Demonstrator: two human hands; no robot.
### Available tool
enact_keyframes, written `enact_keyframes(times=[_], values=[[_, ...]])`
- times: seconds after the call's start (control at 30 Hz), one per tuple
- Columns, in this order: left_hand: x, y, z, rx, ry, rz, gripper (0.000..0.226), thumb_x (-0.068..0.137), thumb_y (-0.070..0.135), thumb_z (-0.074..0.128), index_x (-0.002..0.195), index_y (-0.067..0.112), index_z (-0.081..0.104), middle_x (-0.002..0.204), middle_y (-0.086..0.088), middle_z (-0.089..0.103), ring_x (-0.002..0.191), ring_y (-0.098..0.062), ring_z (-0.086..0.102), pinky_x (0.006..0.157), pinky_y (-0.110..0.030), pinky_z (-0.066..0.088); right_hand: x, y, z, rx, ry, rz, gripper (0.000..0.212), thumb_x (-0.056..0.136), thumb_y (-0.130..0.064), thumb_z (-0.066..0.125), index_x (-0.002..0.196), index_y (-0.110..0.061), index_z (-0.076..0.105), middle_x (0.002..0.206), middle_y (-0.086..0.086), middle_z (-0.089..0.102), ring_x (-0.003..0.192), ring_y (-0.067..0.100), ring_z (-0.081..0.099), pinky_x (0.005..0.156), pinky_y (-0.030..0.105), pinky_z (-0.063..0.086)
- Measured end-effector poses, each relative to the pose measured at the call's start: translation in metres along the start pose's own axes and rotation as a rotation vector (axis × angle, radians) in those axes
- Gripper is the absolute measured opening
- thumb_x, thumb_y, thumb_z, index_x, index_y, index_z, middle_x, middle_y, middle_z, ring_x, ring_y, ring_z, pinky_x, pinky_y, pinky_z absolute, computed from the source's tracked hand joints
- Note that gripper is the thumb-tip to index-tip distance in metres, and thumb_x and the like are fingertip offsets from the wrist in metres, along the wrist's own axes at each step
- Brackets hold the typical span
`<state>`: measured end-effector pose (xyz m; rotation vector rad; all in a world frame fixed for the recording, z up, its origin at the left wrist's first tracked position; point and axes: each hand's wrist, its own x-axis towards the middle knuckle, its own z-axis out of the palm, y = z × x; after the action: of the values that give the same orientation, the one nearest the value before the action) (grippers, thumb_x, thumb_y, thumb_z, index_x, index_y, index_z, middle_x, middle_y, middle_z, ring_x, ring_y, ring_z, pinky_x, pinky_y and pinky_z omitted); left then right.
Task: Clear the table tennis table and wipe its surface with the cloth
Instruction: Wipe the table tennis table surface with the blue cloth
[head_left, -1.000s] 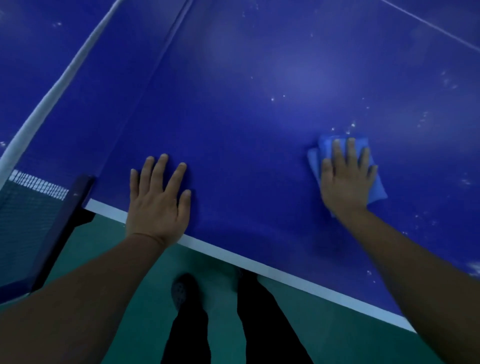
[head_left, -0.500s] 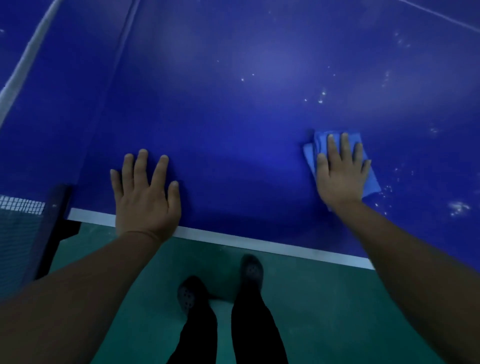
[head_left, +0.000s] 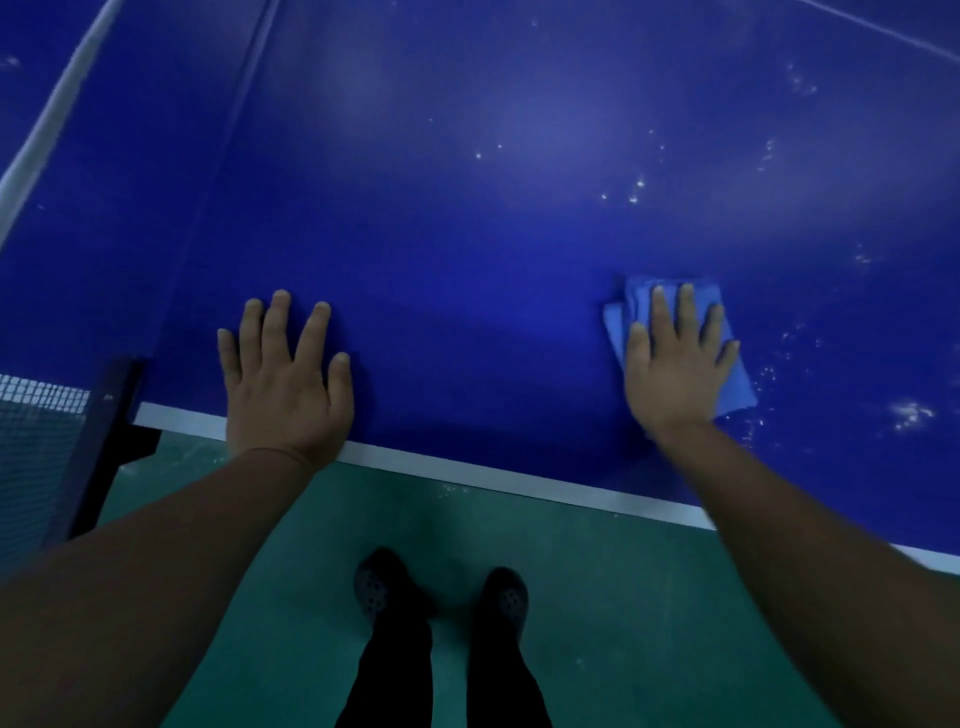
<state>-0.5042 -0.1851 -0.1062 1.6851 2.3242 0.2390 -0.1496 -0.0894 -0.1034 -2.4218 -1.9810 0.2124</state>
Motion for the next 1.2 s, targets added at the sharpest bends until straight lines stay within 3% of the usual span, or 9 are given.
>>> enact_keyframes(times=[0.07,0.23,0.33,0.47,0.67,0.77,0.93,1.1,1.2], values=[[0.001,0.001,0.0,0.002,-0.004,0.001,0.064,0.098,0.05,0.02,0.156,0.023,0.025,0.165,-0.011,0.012,0.153,-0.027,-0.002,0.122,-0.049,-0.005,-0.029,-0.044,0.009,-0.004,0.053,-0.088,0.063,0.098,-0.052,0.017,0.155,-0.03,0.031,0.165,0.001,0.021,0.151,0.037,0.015,0.117,0.065,0.012],[0.0,0.0,-0.001,0.015,-0.002,-0.001,0.063,0.098,0.05,0.019,0.156,0.024,0.024,0.165,-0.011,0.012,0.153,-0.027,-0.002,0.122,-0.051,-0.003,-0.082,-0.062,0.025,-0.092,-0.088,-0.898,0.054,0.101,-0.05,0.031,0.15,-0.031,0.038,0.16,0.003,0.033,0.149,0.037,0.022,0.116,0.064,0.015],[0.001,-0.001,0.0,0.011,0.001,0.0,0.063,0.099,0.049,0.021,0.155,0.023,0.026,0.164,-0.011,0.013,0.153,-0.028,-0.001,0.123,-0.051,-0.003,-0.01,-0.021,0.014,-0.166,0.021,-0.575,0.057,0.102,-0.051,0.019,0.153,-0.028,0.033,0.161,0.005,0.031,0.147,0.04,0.025,0.112,0.067,0.023],[0.001,0.001,0.0,0.011,-0.007,-0.009,0.063,0.098,0.049,0.02,0.156,0.025,0.025,0.165,-0.01,0.013,0.153,-0.027,-0.001,0.123,-0.05,-0.004,0.03,-0.032,-0.002,0.019,-0.038,0.054,0.059,0.103,-0.05,0.015,0.159,-0.034,0.013,0.168,-0.004,0.002,0.153,0.03,-0.001,0.119,0.062,0.004],[0.002,0.001,0.001,0.016,0.002,-0.013,0.063,0.097,0.049,0.02,0.155,0.025,0.026,0.164,-0.008,0.014,0.153,-0.026,0.0,0.123,-0.05,-0.004,-0.018,-0.115,0.022,-0.119,-0.09,-0.791,0.057,0.1,-0.053,0.024,0.153,-0.033,0.034,0.163,-0.001,0.028,0.151,0.034,0.018,0.119,0.061,0.012],[0.003,0.0,0.003,0.025,0.011,-0.005,0.062,0.098,0.049,0.021,0.155,0.024,0.027,0.164,-0.009,0.016,0.153,-0.027,0.002,0.123,-0.049,-0.004,0.053,-0.097,0.011,-0.165,-0.062,-0.691,0.064,0.097,-0.056,0.013,0.156,-0.034,0.025,0.165,-0.002,0.022,0.152,0.033,0.014,0.118,0.061,0.013],[0.003,-0.003,0.004,0.017,0.025,0.001,0.061,0.098,0.047,0.024,0.154,0.023,0.03,0.163,-0.01,0.019,0.153,-0.028,0.005,0.122,-0.048,-0.005,0.125,-0.1,-0.006,0.03,-0.026,0.023,0.057,0.105,-0.05,0.017,0.159,-0.034,0.011,0.168,-0.005,0.001,0.153,0.029,-0.002,0.12,0.06,0.002],[0.003,0.0,0.004,0.045,0.031,-0.016,0.061,0.098,0.046,0.025,0.153,0.021,0.035,0.162,-0.011,0.023,0.152,-0.029,0.009,0.123,-0.05,0.0,0.061,-0.13,0.019,-0.105,-0.068,-0.766,0.058,0.101,-0.051,0.021,0.155,-0.032,0.031,0.164,-0.001,0.023,0.151,0.033,0.016,0.118,0.06,0.011],[0.002,0.0,0.004,0.05,0.017,-0.013,0.061,0.098,0.046,0.023,0.153,0.021,0.035,0.162,-0.011,0.023,0.152,-0.029,0.009,0.122,-0.052,0.003,0.129,-0.086,0.007,-0.139,0.019,-0.544,0.06,0.1,-0.05,0.022,0.155,-0.028,0.032,0.163,0.004,0.026,0.149,0.039,0.023,0.115,0.065,0.02]])
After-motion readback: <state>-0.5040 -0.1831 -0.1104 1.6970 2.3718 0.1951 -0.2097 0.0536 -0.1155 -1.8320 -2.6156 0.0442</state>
